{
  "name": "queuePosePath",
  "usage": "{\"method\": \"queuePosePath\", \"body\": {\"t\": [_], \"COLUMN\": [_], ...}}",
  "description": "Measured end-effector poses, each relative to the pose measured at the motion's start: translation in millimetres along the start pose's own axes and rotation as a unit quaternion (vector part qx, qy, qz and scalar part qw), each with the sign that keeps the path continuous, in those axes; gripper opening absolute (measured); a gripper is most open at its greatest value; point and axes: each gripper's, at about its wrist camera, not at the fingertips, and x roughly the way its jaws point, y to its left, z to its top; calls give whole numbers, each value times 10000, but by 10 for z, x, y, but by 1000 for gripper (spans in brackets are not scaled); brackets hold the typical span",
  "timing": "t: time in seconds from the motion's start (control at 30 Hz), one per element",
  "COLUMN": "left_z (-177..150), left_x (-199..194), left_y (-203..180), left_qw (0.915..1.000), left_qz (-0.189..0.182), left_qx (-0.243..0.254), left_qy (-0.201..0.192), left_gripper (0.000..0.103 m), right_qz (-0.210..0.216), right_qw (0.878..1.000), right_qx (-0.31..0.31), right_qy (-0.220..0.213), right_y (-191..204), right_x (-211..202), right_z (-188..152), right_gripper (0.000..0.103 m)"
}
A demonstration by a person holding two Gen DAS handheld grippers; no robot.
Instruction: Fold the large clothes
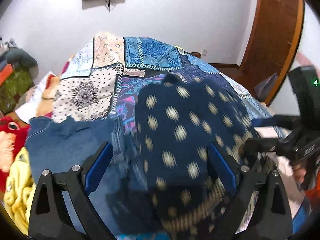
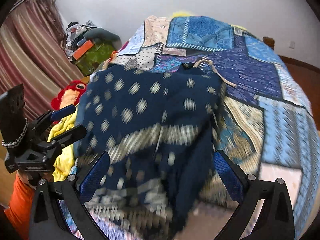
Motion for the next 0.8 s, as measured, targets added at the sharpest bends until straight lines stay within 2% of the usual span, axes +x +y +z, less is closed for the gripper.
{"method": "queuePosePath", "body": {"t": [0.13,0.2,0.3,0.4,0.5,0.6,0.7,0.8], "left_z": [244,354,511,579,582,520,337,104], "left_x": [345,505,638,570,302,92,-39,-19], "left_y": [160,213,260,219,194,228,252,230], "left_qw": [9996,9993,9988,9995,9998,9996,9985,9967], "left_qz": [-194,-244,-214,-64,115,-38,-457,-652], "left_qx": [-181,-249,-370,-261,-107,-193,-299,-343], "left_qy": [14,141,230,178,-95,-182,26,339], "left_gripper": [97,98,98,98,98,98,98,98], "right_qz": [199,256,-11,-81,106,96,208,418], "right_qw": [9989,9984,9991,9985,9979,9986,9993,9989], "right_qx": [322,384,393,535,553,342,174,192], "right_qy": [289,337,167,-115,-314,-403,-273,-32], "right_y": [-245,-306,-357,-417,-406,-325,-257,-253], "right_x": [343,406,377,168,-82,-282,-343,-321], "right_z": [314,430,593,709,679,512,269,-35], "right_gripper": [103,103,103,103,103,103,103,103]}}
